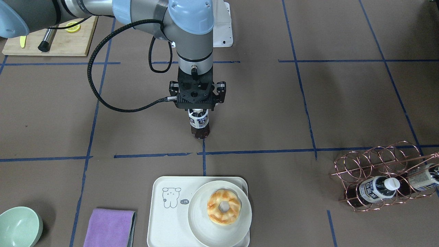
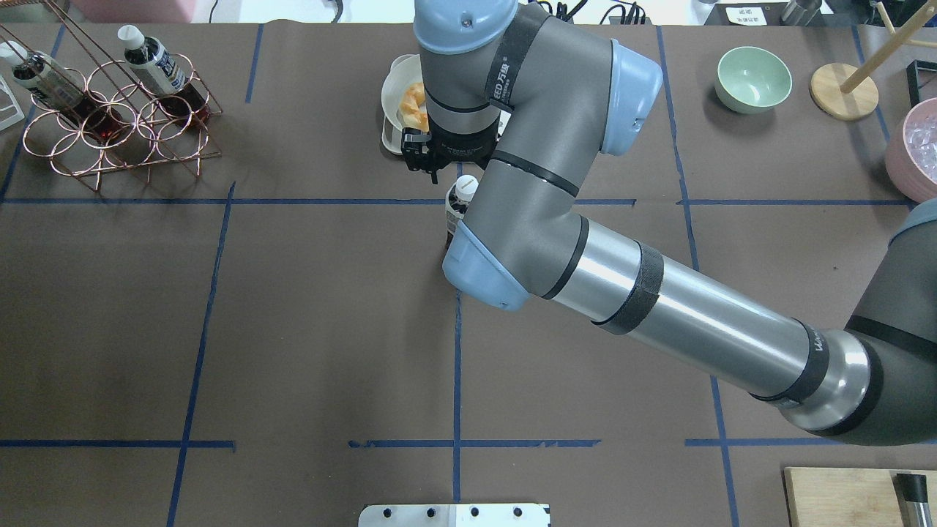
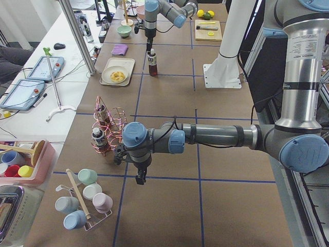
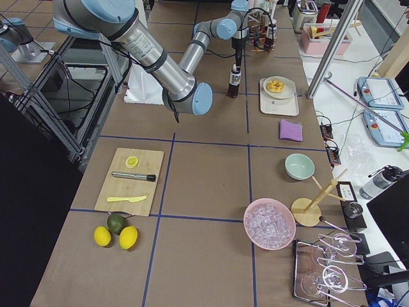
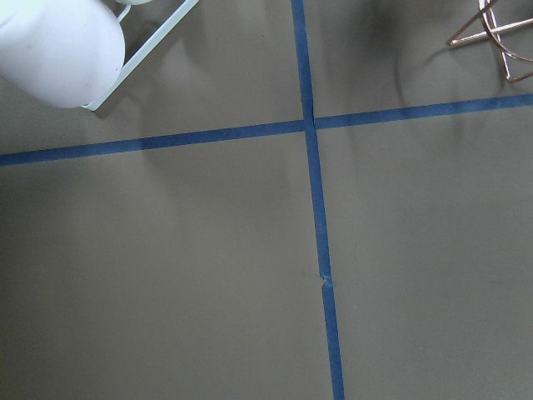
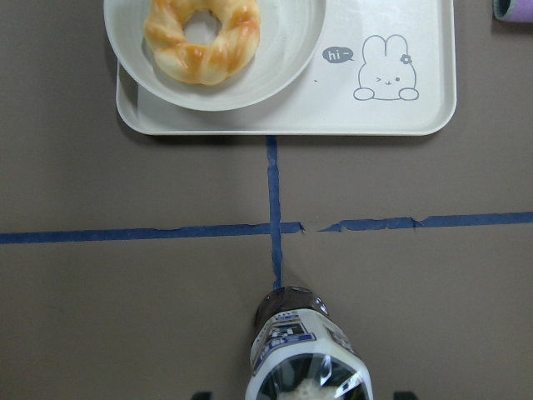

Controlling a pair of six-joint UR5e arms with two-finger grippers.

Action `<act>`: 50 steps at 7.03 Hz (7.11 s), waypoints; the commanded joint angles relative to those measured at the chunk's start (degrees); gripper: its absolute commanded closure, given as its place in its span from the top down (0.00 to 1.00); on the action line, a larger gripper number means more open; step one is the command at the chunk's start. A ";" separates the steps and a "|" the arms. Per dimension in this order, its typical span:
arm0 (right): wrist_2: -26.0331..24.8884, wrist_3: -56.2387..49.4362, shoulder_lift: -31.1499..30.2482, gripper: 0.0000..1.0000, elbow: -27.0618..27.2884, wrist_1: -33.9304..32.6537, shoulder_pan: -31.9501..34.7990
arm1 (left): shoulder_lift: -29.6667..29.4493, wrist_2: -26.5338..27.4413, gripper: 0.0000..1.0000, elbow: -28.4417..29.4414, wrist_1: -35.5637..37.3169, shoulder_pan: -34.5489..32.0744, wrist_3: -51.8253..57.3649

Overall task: Place tea on tray
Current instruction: 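Close the right gripper on the tea bottle cap and lift it, then carry the bottle onto the tray beside the plate and lower it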

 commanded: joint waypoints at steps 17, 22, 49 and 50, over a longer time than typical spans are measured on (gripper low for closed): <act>0.43 -0.52 -0.92 0.54 2.58 -3.30 -0.87 | 0.00 -0.06 1.00 0.02 -0.09 0.05 -0.95; -1.24 -2.18 -0.48 0.53 1.80 -3.32 -2.02 | 0.00 -0.06 1.00 0.02 -0.09 0.05 -0.95; 6.84 -14.59 8.84 0.48 -28.78 12.15 14.86 | -0.61 -0.06 1.00 -0.34 -0.09 0.05 -1.03; 6.84 -14.59 8.84 0.65 -28.70 12.24 14.77 | -0.61 -0.06 1.00 -0.25 -0.09 0.05 -1.03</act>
